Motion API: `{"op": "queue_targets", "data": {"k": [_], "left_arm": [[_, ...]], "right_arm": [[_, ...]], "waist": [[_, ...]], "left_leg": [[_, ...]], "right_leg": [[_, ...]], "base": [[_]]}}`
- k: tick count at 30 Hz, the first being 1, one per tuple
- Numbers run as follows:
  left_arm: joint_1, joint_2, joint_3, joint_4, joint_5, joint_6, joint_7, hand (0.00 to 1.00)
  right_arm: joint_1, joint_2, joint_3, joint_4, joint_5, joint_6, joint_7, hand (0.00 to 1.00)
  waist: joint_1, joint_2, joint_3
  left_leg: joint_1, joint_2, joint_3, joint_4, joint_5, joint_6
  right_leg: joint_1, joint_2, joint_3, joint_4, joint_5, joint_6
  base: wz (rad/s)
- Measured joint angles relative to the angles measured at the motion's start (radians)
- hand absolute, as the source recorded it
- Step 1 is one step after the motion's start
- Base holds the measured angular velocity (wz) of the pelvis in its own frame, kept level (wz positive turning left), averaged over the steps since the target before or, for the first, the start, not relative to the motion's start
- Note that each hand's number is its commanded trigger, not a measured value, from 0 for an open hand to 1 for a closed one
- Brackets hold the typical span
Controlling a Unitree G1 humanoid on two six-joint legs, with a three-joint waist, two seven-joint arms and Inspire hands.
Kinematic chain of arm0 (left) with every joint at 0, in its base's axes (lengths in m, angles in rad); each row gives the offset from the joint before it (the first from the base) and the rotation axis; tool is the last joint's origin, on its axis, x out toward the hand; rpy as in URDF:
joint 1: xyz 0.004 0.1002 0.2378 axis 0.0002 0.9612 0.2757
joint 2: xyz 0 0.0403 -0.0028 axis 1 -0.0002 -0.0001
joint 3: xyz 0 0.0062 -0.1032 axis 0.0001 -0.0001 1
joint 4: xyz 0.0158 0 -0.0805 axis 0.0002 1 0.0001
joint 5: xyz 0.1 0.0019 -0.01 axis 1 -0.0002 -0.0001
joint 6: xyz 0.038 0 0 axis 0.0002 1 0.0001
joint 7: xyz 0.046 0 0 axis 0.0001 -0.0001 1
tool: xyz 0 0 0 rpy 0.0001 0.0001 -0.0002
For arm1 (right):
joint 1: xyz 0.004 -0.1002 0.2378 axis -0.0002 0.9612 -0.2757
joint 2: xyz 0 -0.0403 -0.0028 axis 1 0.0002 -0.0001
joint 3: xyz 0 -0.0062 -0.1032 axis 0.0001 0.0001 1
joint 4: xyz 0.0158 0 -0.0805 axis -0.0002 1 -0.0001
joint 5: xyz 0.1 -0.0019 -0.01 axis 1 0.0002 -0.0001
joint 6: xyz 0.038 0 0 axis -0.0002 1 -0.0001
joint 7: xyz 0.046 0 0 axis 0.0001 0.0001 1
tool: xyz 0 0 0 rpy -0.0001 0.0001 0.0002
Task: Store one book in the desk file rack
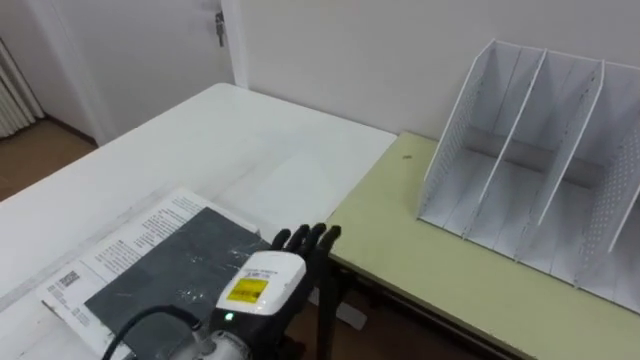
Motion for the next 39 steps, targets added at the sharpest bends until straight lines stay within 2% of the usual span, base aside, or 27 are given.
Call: {"op": "queue_targets", "data": {"k": [2, 6, 9, 13, 19, 24, 29, 33, 39], "left_arm": [[0.004, -0.001, 0.017, 0.0, 0.002, -0.001, 0.037, 0.0], [0.005, -0.005, 0.055, 0.0, 0.002, -0.006, 0.119, 0.0], [0.014, -0.006, 0.071, 0.0, 0.002, -0.006, 0.163, 0.0], [0.017, -0.007, 0.072, 0.0, 0.002, -0.006, 0.181, 0.0], [0.026, -0.005, 0.087, 0.0, 0.002, 0.007, 0.21, 0.0], [0.067, -0.005, 0.086, 0.007, 0.002, 0.032, 0.216, 0.0], [0.102, -0.007, 0.087, 0.026, 0.032, 0.072, 0.214, 0.0], [0.129, -0.008, 0.089, 0.026, 0.04, 0.086, 0.214, 0.0], [0.131, -0.009, 0.089, 0.036, 0.04, 0.113, 0.214, 0.0]], "right_arm": [[-0.002, -0.001, 0.0, 0.013, 0.003, -0.004, 0.0, 0.0], [-0.002, -0.013, 0.001, 0.023, 0.01, -0.011, 0.003, 0.0], [-0.003, -0.019, 0.001, 0.022, 0.008, -0.011, 0.003, 0.0], [-0.002, -0.021, 0.003, 0.023, 0.008, -0.01, 0.002, 0.0], [0.0, -0.022, 0.003, 0.022, 0.01, -0.009, 0.002, 0.0], [0.006, -0.023, 0.003, 0.02, 0.018, 0.011, -0.01, 0.0], [0.008, -0.023, 0.002, 0.018, 0.018, 0.012, -0.021, 0.0], [0.016, -0.023, 0.002, 0.007, 0.018, 0.013, -0.026, 0.0], [0.021, -0.025, 0.002, -0.022, 0.019, 0.036, -0.028, 0.0]], "waist": [[0.012, 0.005, -0.0021], [0.029, 0.014, 0.0006], [0.039, 0.011, 0.0008], [0.053, 0.005, 0.0036], [0.063, -0.005, 0.0015], [0.074, -0.006, 0.0007], [0.077, -0.016, -0.0008], [0.077, -0.02, -0.0013], [0.078, -0.017, -0.0032]], "left_leg": [[0.004, 0.0, -0.002, 0.001, 0.0, 0.0], [0.009, -0.002, -0.01, 0.005, 0.0, 0.0], [0.01, -0.002, -0.018, 0.006, 0.0, 0.0], [0.009, -0.003, -0.03, 0.01, 0.0, 0.0], [-0.001, -0.003, -0.038, 0.015, 0.0, 0.0], [-0.001, -0.003, -0.039, 0.014, 0.0, 0.0], [0.0, -0.003, -0.039, 0.014, 0.0, -0.001], [-0.001, -0.003, -0.039, 0.014, 0.0, -0.001], [-0.001, -0.003, -0.039, 0.012, 0.0, -0.001]], "right_leg": [[0.004, 0.0, -0.002, 0.0, 0.0, 0.0], [0.013, -0.001, -0.008, -0.005, 0.0, 0.0], [0.025, 0.0, -0.013, -0.015, 0.0, -0.001], [0.029, -0.001, -0.023, -0.022, 0.0, -0.001], [0.033, -0.001, -0.037, -0.032, 0.004, -0.003], [0.035, -0.001, -0.04, -0.034, 0.004, -0.003], [0.037, 0.0, -0.041, -0.033, 0.004, -0.003], [0.035, -0.001, -0.039, -0.034, 0.005, -0.003], [0.035, 0.0, -0.038, -0.032, 0.005, -0.002]], "base": [[0.05], [0.05], [0.07], [0.08], [0.05], [0.01], [0.0], [0.0], [0.0]]}}
